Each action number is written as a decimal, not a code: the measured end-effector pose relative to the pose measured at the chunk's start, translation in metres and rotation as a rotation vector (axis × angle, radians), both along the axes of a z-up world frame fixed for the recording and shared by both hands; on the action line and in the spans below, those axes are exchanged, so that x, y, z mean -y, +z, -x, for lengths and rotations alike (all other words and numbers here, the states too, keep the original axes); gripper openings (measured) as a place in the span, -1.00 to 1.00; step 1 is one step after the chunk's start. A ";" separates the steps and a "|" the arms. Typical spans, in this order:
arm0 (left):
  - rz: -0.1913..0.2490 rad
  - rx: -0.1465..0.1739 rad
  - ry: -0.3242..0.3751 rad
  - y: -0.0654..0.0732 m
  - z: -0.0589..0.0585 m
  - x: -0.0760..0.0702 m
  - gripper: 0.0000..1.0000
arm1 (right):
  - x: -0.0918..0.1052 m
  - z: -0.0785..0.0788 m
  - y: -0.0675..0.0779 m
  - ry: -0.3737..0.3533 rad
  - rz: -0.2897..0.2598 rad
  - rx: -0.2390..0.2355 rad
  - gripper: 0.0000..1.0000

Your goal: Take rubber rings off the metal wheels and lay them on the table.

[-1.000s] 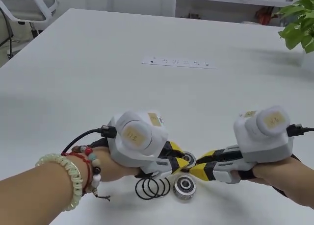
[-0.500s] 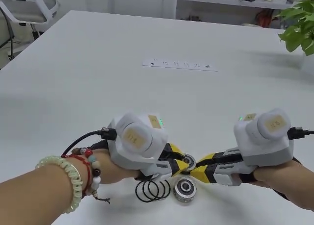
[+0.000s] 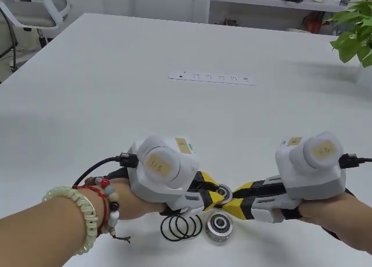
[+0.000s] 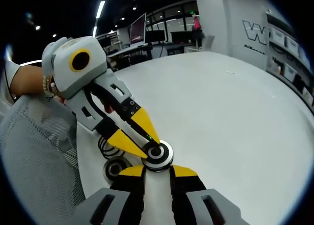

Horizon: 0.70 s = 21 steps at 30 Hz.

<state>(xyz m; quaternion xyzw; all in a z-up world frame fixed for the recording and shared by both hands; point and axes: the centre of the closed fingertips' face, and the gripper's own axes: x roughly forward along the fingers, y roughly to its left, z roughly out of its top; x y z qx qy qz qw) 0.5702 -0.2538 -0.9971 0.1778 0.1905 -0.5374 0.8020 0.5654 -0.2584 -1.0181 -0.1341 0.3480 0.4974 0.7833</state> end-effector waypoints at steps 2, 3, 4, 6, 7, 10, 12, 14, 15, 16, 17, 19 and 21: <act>0.003 -0.002 0.003 0.000 0.000 0.000 -0.78 | 0.001 0.000 0.000 0.010 0.007 0.007 -0.72; 0.003 -0.002 0.004 0.000 0.000 -0.001 -0.78 | 0.001 0.001 0.001 0.020 0.011 0.014 -0.76; 0.003 -0.004 0.004 0.000 0.000 -0.001 -0.79 | 0.001 0.002 0.000 0.022 0.013 0.011 -0.77; 0.004 -0.005 0.004 0.000 0.000 -0.001 -0.79 | 0.001 0.002 0.001 0.017 0.012 0.010 -0.78; 0.003 -0.004 0.004 0.000 0.000 -0.001 -0.79 | 0.001 0.002 0.001 0.017 0.014 0.010 -0.79; 0.001 -0.004 0.005 0.000 0.000 -0.001 -0.79 | 0.002 0.002 0.000 0.014 0.017 0.008 -0.85; 0.001 -0.007 0.005 0.000 0.000 -0.001 -0.79 | 0.005 0.002 0.000 0.007 0.014 0.003 -0.97; 0.002 -0.008 0.005 0.000 0.000 -0.002 -0.79 | 0.005 0.000 0.000 -0.005 0.014 0.003 -1.00; 0.001 -0.009 0.004 0.000 0.000 -0.002 -0.79 | 0.006 -0.002 0.000 -0.009 0.021 0.014 -1.00; 0.000 -0.009 0.004 0.000 0.000 -0.002 -0.79 | 0.007 -0.003 0.000 -0.015 0.025 0.015 -1.00; 0.000 -0.009 0.004 0.000 0.000 -0.002 -0.79 | 0.007 -0.003 0.000 -0.019 0.027 0.014 -1.00; 0.000 -0.011 0.003 -0.001 0.000 -0.002 -0.79 | 0.008 -0.005 0.000 -0.033 0.030 0.016 -1.00; 0.000 -0.011 0.002 -0.001 0.000 -0.002 -0.79 | 0.010 -0.009 0.002 -0.057 0.018 0.008 -1.00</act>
